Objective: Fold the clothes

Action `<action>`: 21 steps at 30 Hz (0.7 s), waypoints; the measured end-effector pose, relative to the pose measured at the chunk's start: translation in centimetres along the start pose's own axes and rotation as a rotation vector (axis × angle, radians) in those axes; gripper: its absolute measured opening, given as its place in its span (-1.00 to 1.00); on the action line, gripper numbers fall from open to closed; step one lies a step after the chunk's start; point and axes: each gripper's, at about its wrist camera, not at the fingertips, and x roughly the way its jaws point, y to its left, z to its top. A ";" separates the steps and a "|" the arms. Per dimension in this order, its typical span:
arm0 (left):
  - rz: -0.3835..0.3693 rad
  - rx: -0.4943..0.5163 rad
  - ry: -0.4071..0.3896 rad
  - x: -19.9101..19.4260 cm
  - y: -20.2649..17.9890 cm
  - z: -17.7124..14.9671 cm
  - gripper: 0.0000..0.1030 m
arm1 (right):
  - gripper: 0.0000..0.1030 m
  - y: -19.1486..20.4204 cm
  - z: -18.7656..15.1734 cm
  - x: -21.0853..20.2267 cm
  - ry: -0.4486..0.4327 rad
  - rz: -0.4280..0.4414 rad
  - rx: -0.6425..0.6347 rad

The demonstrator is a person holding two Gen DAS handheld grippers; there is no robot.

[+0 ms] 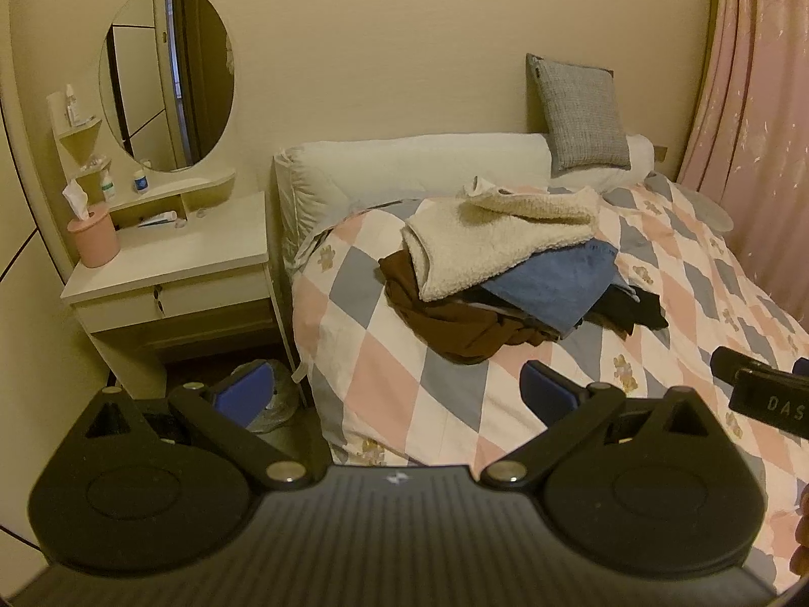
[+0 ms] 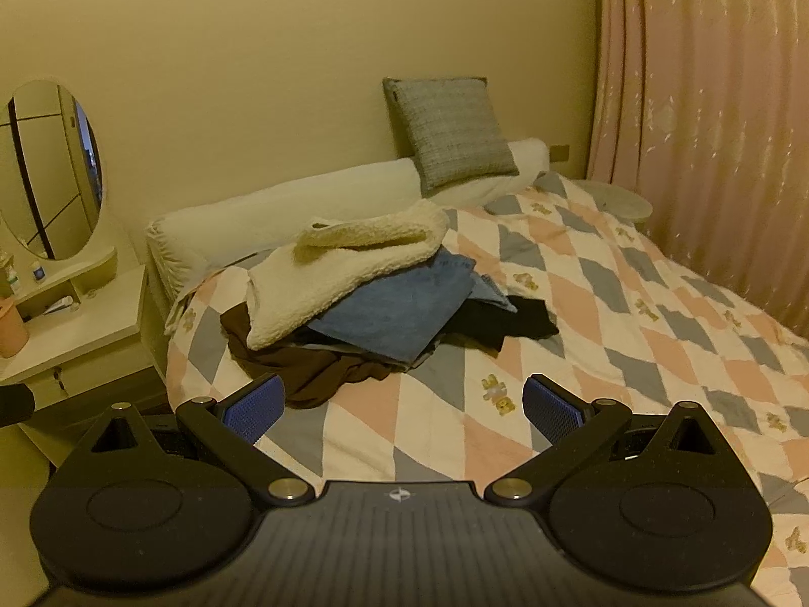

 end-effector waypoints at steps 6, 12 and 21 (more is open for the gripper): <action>-0.023 0.006 0.047 2.0 0.2 0.1 0.99 | 1.00 -1.3 -0.3 1.6 0.032 0.013 0.035; -0.076 0.015 0.088 4.7 0.5 0.2 0.99 | 1.00 -2.7 0.2 3.2 0.047 0.044 0.135; -0.131 0.014 0.129 11.5 1.0 2.8 0.99 | 1.00 -5.8 0.7 10.2 0.188 0.177 0.474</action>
